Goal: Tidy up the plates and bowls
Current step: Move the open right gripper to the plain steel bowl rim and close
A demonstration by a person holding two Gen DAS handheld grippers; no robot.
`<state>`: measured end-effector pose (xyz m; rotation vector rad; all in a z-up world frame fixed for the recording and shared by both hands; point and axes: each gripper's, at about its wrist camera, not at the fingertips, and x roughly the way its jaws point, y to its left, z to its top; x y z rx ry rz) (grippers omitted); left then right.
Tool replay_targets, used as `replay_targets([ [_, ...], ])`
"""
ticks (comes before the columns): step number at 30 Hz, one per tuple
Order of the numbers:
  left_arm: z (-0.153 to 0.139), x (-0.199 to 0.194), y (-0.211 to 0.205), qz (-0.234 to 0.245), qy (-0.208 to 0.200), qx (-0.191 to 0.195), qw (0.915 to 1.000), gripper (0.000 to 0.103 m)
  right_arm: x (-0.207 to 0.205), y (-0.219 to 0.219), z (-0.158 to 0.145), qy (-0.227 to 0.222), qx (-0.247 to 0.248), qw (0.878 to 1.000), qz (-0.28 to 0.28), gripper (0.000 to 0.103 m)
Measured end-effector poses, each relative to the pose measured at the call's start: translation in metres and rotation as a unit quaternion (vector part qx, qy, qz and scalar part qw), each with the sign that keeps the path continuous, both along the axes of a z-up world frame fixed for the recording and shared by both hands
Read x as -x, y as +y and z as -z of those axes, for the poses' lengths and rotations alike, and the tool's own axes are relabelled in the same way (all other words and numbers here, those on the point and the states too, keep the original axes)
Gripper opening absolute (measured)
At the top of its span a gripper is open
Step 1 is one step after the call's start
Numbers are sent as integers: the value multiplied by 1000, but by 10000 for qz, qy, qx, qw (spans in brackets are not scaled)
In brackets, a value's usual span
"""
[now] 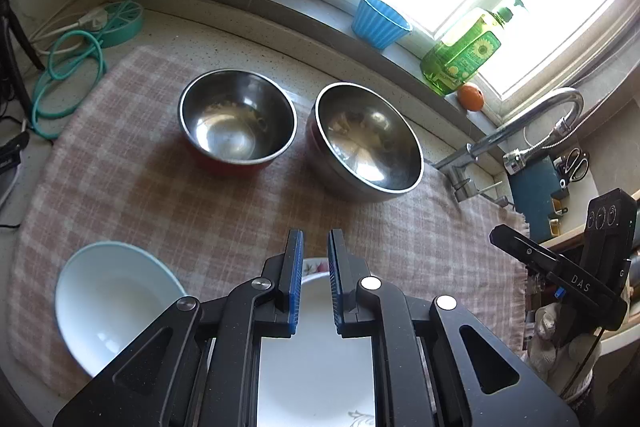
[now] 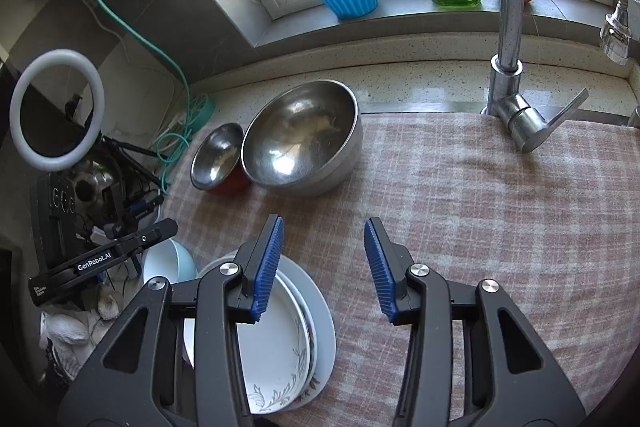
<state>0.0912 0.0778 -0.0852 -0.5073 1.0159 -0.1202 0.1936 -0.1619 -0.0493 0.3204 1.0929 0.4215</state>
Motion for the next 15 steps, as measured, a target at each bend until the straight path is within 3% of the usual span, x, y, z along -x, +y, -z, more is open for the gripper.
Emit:
replay_targets([
  [6, -1, -47, -4, 23, 102, 64, 9999, 11, -45, -9, 8, 267, -373, 9988, 191, 44],
  [13, 6, -98, -5, 126, 366, 71, 9992, 11, -79, 6, 24, 497, -310, 9982, 130, 44],
  [15, 8, -112, -5, 150, 437, -80, 9989, 11, -87, 10, 30, 588, -283, 9978, 134, 44],
])
